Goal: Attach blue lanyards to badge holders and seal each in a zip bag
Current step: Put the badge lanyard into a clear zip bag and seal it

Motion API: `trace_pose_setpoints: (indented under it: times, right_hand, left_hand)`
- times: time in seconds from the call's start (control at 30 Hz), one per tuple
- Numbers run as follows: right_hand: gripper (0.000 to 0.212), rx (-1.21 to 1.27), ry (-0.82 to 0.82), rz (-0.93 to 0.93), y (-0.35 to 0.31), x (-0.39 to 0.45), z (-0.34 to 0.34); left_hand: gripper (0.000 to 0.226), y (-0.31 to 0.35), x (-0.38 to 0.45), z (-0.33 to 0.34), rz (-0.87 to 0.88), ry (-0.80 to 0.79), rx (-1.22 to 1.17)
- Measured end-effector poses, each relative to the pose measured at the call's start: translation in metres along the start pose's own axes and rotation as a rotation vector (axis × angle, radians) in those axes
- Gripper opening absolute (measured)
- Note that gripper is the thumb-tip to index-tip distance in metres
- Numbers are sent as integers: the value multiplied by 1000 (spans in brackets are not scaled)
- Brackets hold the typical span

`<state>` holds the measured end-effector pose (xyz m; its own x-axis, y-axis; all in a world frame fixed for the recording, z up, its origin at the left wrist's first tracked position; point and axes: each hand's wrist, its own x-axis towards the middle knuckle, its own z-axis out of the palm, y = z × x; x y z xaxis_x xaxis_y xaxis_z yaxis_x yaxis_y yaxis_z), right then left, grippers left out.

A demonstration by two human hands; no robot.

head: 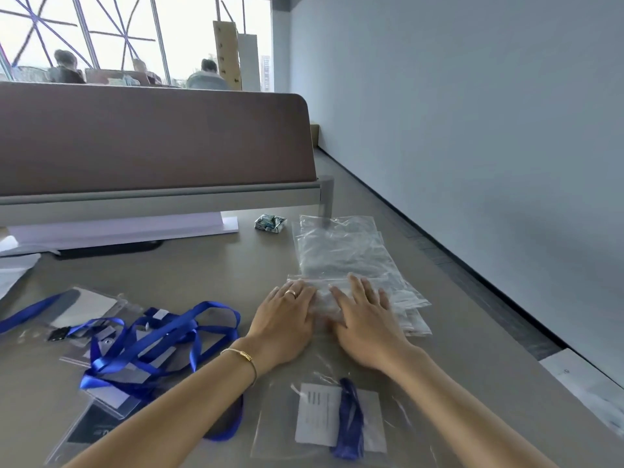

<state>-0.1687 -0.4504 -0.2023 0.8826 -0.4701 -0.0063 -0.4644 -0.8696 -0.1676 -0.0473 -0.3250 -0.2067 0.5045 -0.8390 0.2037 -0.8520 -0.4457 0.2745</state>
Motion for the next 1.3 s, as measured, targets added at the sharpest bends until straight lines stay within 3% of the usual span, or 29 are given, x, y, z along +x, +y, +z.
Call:
trace_pose_setpoints:
  times: [0.17,0.27,0.37,0.53,0.67,0.8,0.97,1.3]
  right_hand:
    - [70,16,-112,29,13,0,4]
    - [72,62,-133,30,11,1,-6]
    - [65,65,-21,7,7,8,-20]
    - [47,107,138,-73,-12,34,-32]
    - [45,154,178,-83,-22,53,-35]
    - [40,171,179,-96,-30,67,-41]
    - [15,221,152,-121,-38,76,-46]
    - [13,140,226,-223,-48,70,-52]
  left_hand:
    - [49,-6,2,12,-19,-82,-18]
    - [45,-10,9,3,-19,-6,-150]
    - [43,-20,27,-12,-69,148,-123]
    - [33,-41,53,-19,-197,58,-84]
    - [8,-46,58,-22,-209,145,-144]
    - [14,-47,54,-25,-213,203,-249]
    - [17,-40,44,-35,-130,279,-350]
    - [34,-41,31,-46,-12,329,-408]
